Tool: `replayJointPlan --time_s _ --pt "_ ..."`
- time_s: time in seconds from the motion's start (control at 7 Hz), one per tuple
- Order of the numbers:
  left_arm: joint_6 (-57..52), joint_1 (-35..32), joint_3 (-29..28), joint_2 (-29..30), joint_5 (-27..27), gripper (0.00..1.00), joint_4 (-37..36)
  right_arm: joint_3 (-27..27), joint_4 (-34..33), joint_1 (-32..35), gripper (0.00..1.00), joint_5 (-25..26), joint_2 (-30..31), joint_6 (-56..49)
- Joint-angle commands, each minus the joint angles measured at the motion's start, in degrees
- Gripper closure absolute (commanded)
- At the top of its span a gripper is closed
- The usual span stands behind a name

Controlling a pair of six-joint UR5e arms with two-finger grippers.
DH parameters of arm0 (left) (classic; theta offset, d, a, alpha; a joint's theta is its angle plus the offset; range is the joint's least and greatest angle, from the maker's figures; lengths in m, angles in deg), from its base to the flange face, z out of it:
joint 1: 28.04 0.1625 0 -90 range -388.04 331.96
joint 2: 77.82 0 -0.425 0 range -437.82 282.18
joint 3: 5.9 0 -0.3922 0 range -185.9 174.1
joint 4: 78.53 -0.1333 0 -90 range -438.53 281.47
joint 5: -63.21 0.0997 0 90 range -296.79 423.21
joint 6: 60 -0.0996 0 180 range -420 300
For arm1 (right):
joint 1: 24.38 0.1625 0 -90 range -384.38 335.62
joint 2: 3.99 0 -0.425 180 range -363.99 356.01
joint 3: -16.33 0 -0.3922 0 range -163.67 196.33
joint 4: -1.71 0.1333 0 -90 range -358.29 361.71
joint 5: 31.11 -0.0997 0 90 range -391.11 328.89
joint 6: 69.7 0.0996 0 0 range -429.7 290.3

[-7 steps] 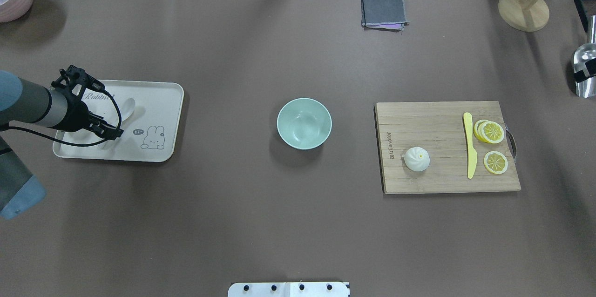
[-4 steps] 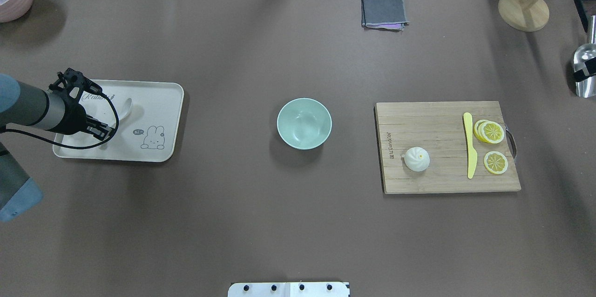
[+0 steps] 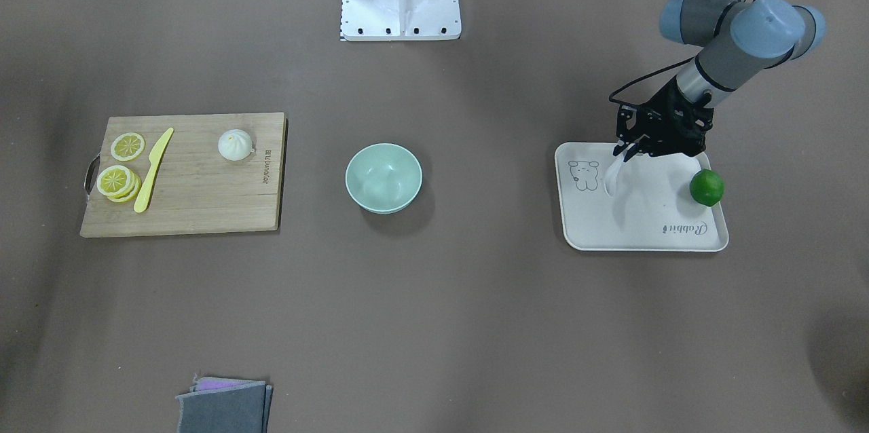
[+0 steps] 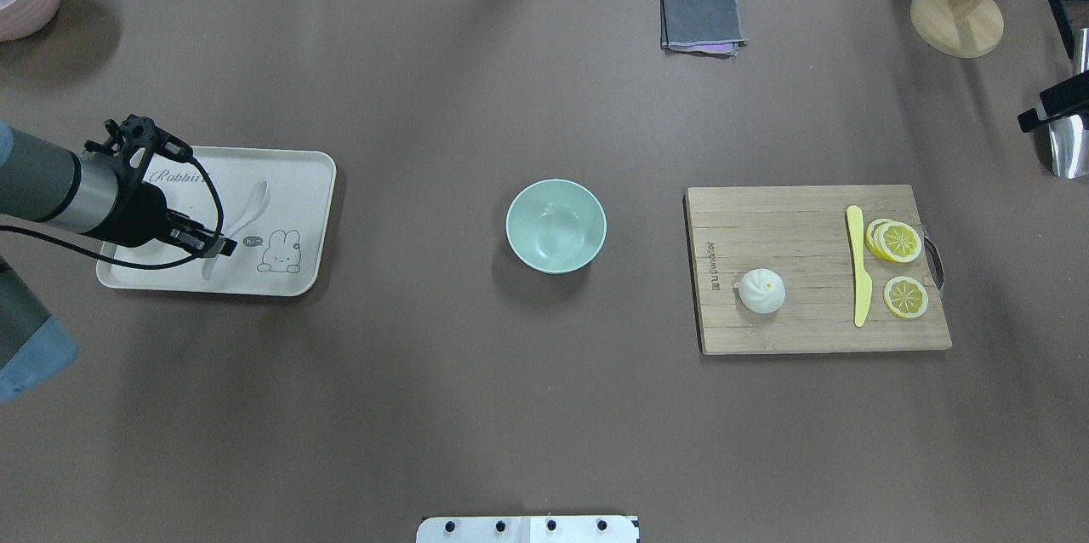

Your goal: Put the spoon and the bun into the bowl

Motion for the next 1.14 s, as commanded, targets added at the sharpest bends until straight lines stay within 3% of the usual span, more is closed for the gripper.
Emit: replayJointPlan --time_s 0.0,0.14,0.29,0.57,0.71,1.0 --pt "9.04 -1.09 0.97 6.29 -0.66 1.00 -0.56 5.02 1.64 -10.94 0.00 8.47 -4.35 16.75" --pt "16.75 -0.83 0.71 10.59 -0.57 1.00 -0.65 8.10 5.31 -19.63 0.00 15.85 -4.36 24.16" --pt "21.09 -0.48 -1.21 14.81 0.65 1.00 -1.17 8.48 6.57 -24.94 0.00 18.80 -5.23 33.89" --pt "21.31 2.24 -3.67 20.19 6.36 1.00 -4.94 9.10 6.32 -35.65 0.00 28.60 -5.77 39.17" --pt "21.40 2.25 -4.56 21.08 6.46 1.00 -4.95 7.53 6.49 -39.37 0.00 31.71 -5.50 39.18" --pt "21.40 2.25 -6.31 22.67 6.46 1.00 -5.04 6.73 5.97 -40.89 0.02 32.10 -5.41 39.09"
